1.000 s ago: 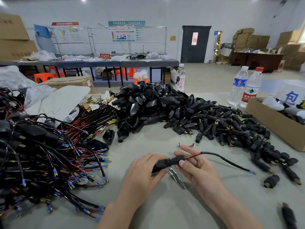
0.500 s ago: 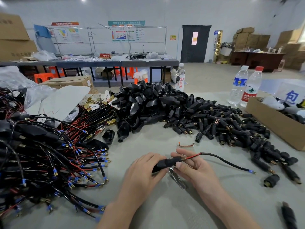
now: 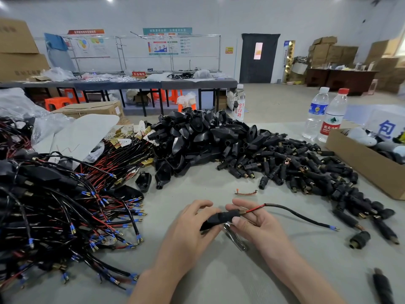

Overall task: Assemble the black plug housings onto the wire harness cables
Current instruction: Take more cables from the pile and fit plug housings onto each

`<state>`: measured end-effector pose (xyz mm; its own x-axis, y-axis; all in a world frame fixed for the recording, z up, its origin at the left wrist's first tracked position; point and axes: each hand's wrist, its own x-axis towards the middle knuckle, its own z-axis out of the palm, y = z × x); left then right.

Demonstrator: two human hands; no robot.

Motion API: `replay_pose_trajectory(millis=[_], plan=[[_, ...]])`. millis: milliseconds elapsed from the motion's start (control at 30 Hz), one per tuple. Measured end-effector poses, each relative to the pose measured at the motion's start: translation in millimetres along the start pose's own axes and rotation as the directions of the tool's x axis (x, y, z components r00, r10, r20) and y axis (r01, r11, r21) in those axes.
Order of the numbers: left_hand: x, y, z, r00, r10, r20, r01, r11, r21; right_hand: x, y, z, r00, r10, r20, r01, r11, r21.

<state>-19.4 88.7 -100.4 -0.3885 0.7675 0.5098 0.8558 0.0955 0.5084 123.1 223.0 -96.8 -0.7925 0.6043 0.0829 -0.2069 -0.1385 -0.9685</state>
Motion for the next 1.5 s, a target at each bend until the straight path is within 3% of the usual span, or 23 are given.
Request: replay_pose_trajectory(millis=[467, 767, 933, 1167, 1500], plan=[[-0.3, 0.9, 1.6, 1.000, 0.008, -0.021, -0.008, 1.000, -0.007, -2.9, -5.2, 7.7, 1.000, 0.022, 0.013, -0.022, 1.000, 0.005], [-0.2, 5.3, -3.5, 0.998, -0.009, -0.060, 0.016, 0.993, 0.113, 0.6, -4.8, 9.0, 0.976, -0.002, -0.218, 0.017, 0.998, 0.064], [0.2, 5.1, -2.5, 0.997, -0.004, -0.074, 0.014, 0.990, 0.140, 0.0, -7.6, 8.9, 0.961, -0.016, -0.276, 0.030, 0.998, 0.049], [1.2, 3.8, -1.6, 0.999, -0.039, -0.006, 0.039, 0.997, 0.072, 0.7, -8.2, 7.8, 0.937, -0.019, -0.348, 0.031, 0.999, 0.030], [-0.5, 4.3, -2.7, 0.994, -0.103, 0.044, 0.103, 0.995, -0.005, 4.2, -6.4, 1.5, 0.922, 0.026, -0.386, 0.041, 0.986, 0.164]])
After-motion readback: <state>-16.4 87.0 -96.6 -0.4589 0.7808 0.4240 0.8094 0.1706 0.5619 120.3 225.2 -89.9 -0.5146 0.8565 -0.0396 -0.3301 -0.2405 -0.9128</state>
